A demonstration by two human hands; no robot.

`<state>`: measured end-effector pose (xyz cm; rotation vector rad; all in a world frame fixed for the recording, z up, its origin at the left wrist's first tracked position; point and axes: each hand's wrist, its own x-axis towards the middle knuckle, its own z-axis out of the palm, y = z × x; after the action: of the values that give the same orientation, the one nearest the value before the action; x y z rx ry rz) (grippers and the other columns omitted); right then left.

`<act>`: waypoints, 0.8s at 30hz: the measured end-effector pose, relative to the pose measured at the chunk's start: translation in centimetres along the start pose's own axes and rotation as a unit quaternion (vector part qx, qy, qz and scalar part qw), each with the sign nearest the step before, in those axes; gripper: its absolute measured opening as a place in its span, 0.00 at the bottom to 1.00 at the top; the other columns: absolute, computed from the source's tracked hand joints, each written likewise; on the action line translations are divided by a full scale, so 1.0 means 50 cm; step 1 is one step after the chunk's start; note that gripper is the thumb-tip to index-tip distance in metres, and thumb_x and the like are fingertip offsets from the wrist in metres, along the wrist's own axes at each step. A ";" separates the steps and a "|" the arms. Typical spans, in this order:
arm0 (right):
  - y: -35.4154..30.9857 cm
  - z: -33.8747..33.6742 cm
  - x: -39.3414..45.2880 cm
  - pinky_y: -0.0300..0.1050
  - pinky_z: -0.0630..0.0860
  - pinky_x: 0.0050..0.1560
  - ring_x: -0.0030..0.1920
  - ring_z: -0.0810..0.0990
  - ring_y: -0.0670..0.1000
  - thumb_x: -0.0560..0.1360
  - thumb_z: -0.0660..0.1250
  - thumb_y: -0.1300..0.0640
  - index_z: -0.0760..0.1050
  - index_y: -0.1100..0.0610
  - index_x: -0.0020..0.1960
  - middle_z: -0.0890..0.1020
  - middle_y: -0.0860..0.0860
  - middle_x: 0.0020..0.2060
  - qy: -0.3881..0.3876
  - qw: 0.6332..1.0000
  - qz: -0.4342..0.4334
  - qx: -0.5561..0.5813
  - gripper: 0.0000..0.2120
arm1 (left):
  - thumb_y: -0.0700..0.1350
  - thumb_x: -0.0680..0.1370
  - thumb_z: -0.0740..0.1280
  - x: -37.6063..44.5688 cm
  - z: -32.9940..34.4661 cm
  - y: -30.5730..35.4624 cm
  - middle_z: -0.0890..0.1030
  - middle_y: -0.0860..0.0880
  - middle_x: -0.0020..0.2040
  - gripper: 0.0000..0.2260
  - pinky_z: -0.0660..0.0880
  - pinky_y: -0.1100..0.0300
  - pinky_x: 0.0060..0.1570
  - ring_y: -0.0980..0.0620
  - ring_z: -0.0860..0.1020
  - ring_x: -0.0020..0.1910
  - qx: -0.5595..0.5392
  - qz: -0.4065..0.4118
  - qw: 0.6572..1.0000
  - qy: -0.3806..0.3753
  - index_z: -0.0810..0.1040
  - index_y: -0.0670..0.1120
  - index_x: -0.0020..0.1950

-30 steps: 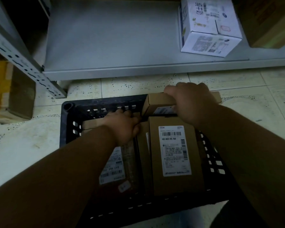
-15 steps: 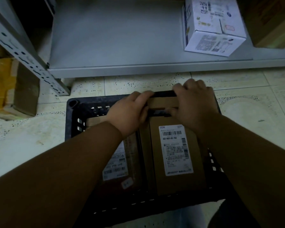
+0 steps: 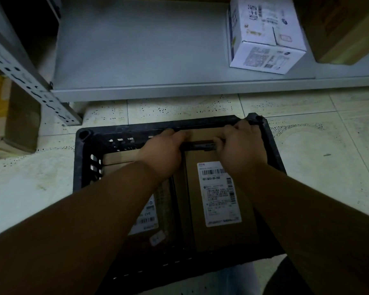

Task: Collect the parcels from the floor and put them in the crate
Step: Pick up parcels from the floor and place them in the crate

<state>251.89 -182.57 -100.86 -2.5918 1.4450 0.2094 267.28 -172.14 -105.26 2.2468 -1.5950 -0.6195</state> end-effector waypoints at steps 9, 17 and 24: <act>0.009 0.010 -0.016 0.51 0.77 0.55 0.54 0.75 0.56 0.81 0.57 0.54 0.80 0.59 0.55 0.75 0.58 0.57 -0.040 0.999 0.036 0.007 0.15 | 0.38 0.79 0.60 -0.014 0.003 -0.011 0.76 0.45 0.62 0.24 0.73 0.57 0.57 0.45 0.75 0.60 0.008 0.026 1.000 0.002 0.68 0.53 0.75; 0.011 0.025 0.014 0.55 0.75 0.62 0.58 0.76 0.59 0.83 0.49 0.47 0.77 0.56 0.62 0.77 0.59 0.61 -0.117 0.991 0.035 0.053 0.22 | 0.33 0.78 0.60 0.013 0.022 -0.014 0.68 0.44 0.71 0.33 0.70 0.58 0.62 0.45 0.70 0.67 0.019 -0.040 0.995 -0.085 0.58 0.58 0.78; 0.013 0.015 0.015 0.48 0.73 0.51 0.53 0.77 0.54 0.84 0.44 0.45 0.75 0.58 0.63 0.78 0.58 0.56 -0.190 0.980 0.021 0.059 0.26 | 0.35 0.79 0.59 0.016 0.020 -0.019 0.73 0.43 0.68 0.27 0.73 0.52 0.61 0.45 0.74 0.63 0.046 -0.017 0.988 -0.147 0.65 0.55 0.76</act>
<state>251.71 -183.37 -101.81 -2.2703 1.3277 0.5709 267.77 -172.60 -106.72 2.3391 -1.7542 -0.9428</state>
